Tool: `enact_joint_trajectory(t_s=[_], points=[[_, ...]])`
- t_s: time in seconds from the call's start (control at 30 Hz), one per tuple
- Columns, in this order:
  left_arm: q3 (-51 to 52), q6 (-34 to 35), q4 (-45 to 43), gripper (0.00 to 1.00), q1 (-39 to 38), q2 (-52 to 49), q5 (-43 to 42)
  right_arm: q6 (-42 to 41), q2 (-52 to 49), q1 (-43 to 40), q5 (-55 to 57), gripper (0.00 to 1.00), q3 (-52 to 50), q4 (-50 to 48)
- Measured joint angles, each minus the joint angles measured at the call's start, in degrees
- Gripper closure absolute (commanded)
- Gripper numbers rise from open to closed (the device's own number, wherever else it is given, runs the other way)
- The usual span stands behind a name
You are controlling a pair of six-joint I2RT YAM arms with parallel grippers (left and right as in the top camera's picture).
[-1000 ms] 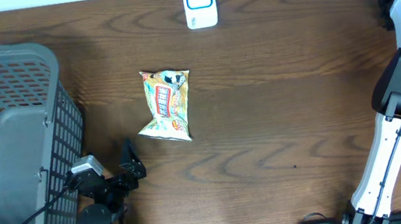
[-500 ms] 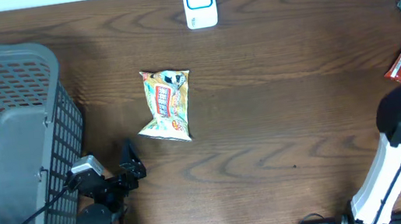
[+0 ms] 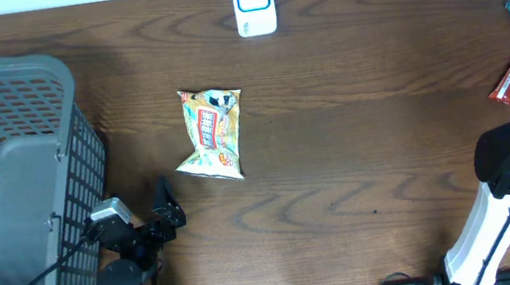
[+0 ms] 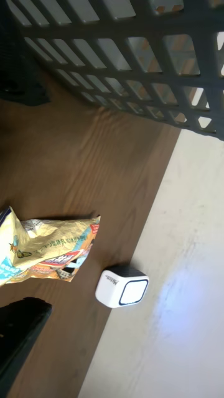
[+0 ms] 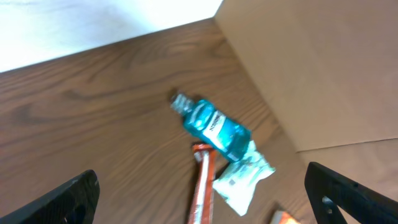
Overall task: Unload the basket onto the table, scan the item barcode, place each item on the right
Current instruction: 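Carry the teal bottle to the right table edge and release it, then move the right gripper over to the yellow snack bag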
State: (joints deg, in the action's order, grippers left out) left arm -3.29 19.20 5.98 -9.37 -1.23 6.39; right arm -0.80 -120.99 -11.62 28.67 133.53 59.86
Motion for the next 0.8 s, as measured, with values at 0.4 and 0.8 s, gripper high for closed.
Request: enact_joint_trajectory(t_s=[0.4, 0.8], points=[[0.0, 0.0, 0.0, 0.02, 0.0, 0.0, 0.0, -2.27, 0.52, 4.02, -4.83, 0.01, 0.0, 5.27], [0.0, 0.0, 0.0, 0.02, -0.02, 0.0, -0.02, -3.93, 10.05, 5.55, -10.1, 0.01, -0.11, 7.41]])
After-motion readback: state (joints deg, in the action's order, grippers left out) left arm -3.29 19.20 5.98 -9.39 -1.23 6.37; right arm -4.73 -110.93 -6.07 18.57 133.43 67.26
